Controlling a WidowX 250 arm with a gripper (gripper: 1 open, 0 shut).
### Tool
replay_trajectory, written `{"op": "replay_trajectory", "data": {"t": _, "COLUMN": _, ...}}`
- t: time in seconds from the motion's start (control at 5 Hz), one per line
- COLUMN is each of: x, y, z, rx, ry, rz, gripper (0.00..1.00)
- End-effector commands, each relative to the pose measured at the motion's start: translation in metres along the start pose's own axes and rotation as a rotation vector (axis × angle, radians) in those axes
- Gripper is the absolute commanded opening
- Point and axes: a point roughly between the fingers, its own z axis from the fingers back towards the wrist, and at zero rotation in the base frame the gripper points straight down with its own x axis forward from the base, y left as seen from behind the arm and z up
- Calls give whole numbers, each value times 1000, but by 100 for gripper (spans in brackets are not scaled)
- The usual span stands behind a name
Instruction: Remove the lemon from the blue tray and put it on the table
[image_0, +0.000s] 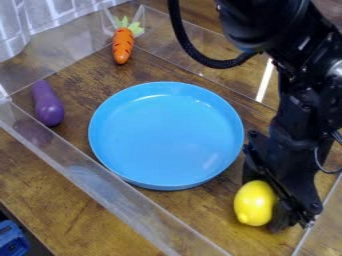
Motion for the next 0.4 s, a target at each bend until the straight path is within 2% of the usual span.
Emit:
{"op": "replay_trajectory", "data": {"t": 0.0, "x": 11, "y": 3, "z": 29, "rx": 4, "ry": -89, "rz": 31, "gripper": 0}}
{"op": "replay_trajectory", "data": {"t": 0.2, "x": 11, "y": 2, "z": 32, "rx": 2, "ry": -93, "rz": 44, "gripper": 0}}
